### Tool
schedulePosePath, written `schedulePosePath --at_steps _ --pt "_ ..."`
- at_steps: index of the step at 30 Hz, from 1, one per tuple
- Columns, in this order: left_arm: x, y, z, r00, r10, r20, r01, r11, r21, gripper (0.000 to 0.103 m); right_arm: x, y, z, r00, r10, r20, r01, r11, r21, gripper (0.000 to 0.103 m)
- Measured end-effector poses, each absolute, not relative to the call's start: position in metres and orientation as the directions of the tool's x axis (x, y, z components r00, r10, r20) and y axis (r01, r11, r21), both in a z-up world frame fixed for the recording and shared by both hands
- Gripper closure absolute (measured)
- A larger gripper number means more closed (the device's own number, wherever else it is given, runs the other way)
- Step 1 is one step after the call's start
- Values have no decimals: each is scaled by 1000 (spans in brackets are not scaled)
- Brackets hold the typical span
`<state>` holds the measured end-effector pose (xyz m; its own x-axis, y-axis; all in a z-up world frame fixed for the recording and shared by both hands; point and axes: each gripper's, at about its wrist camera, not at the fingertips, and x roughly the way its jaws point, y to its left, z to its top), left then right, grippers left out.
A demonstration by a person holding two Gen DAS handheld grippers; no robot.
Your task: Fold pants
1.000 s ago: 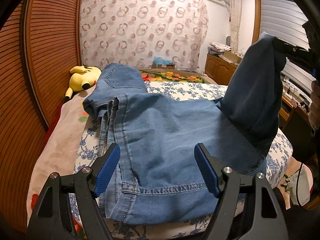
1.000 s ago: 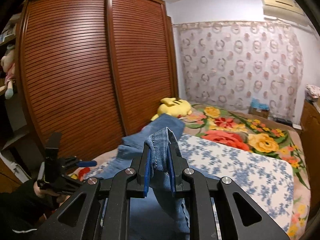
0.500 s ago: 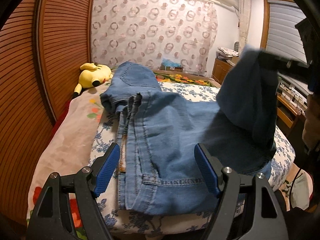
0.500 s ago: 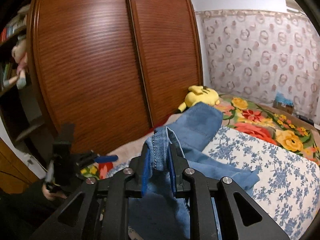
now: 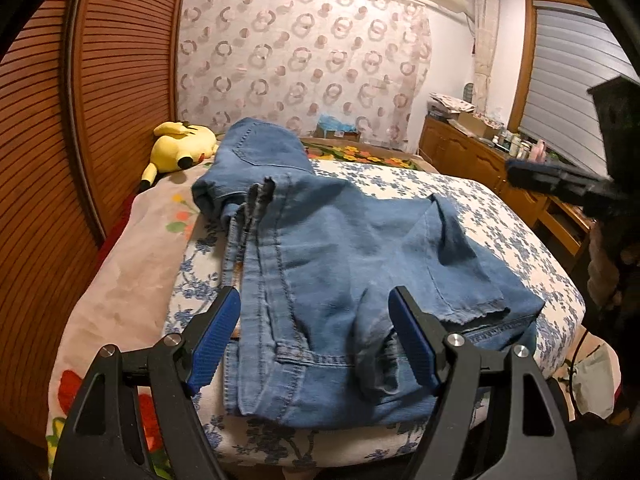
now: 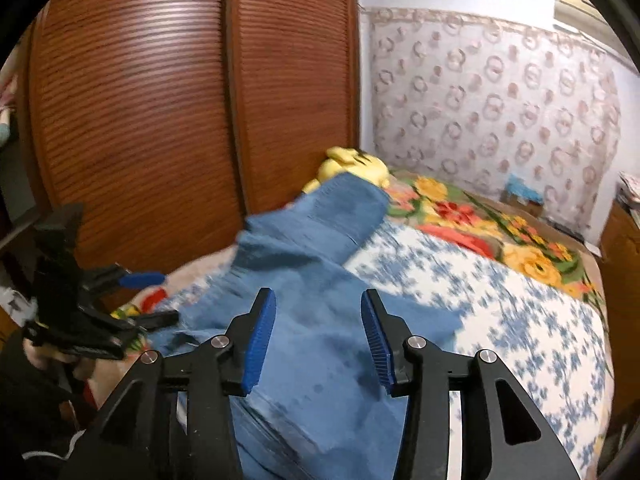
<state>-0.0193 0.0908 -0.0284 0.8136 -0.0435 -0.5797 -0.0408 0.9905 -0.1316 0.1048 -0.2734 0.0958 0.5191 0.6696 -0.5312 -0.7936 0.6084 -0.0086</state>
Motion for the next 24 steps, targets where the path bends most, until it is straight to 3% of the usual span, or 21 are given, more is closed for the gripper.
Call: schedulePosePath --at_steps 15,24 --pt "-20 68 -54 763 -99 -638 27 992 -122 26 94 -265 48 431 617 -659 -755 646 111 57" --pt "-17 58 -47 790 -110 -603 71 994 -89 26 101 -247 18 367 595 -715 -758 637 141 57"
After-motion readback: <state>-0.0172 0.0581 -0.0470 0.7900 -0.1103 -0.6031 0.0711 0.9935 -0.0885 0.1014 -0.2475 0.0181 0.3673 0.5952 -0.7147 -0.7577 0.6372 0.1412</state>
